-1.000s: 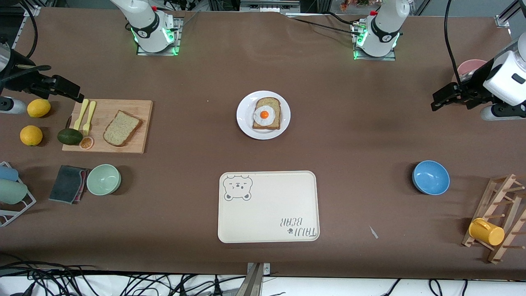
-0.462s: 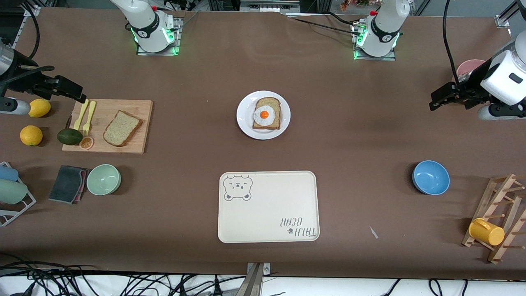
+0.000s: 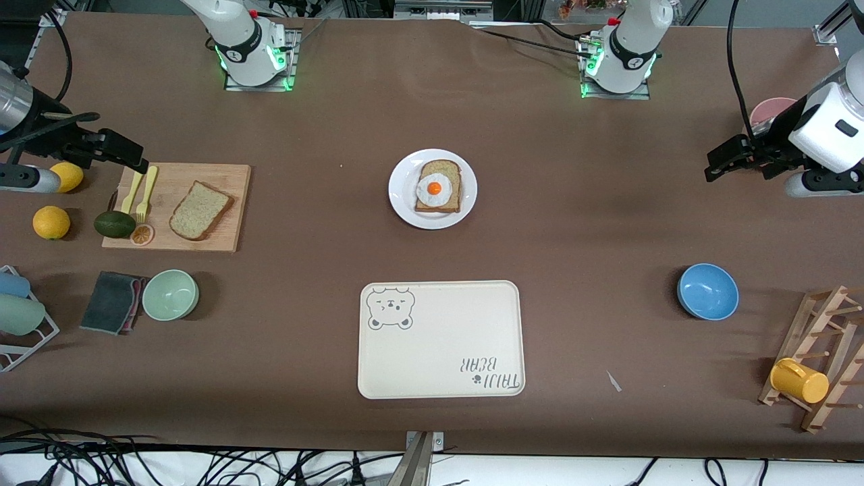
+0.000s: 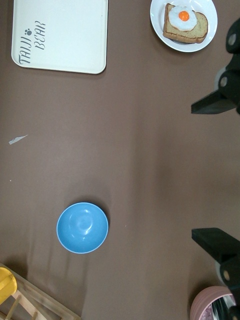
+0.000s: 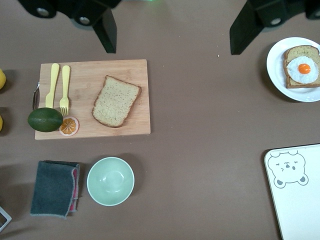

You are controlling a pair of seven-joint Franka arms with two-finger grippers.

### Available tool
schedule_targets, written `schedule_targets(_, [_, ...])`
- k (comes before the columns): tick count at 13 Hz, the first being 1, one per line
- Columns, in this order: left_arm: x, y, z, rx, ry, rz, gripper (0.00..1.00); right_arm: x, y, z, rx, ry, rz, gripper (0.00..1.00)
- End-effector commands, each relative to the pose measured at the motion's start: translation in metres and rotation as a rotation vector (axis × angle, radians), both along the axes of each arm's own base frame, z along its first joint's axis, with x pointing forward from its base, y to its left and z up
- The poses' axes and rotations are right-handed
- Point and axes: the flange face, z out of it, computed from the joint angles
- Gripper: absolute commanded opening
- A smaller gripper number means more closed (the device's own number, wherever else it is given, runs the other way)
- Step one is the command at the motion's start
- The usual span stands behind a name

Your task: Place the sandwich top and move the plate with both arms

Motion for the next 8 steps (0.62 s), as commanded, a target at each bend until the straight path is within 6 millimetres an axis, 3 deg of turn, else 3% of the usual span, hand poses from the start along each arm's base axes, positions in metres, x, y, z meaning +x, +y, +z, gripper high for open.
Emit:
schedule_targets(1, [0.0,-0.002,0.008,0.031,-0.001,-0.005,1.0,0.0,0.003,0.006,-0.001,-0.014,-0.001,1.0])
schedule_targets(3, [0.0,-0.001,0.008,0.03,-0.001,-0.003,1.0,-0.001,0.018,0.006,-0.039,-0.02,0.023,1.0])
schedule_targets(8, [-0.001,-0.001,0.007,0.032,0.002,-0.002,1.0,-0.001,0.02,0.007,-0.056,-0.025,0.029,1.0])
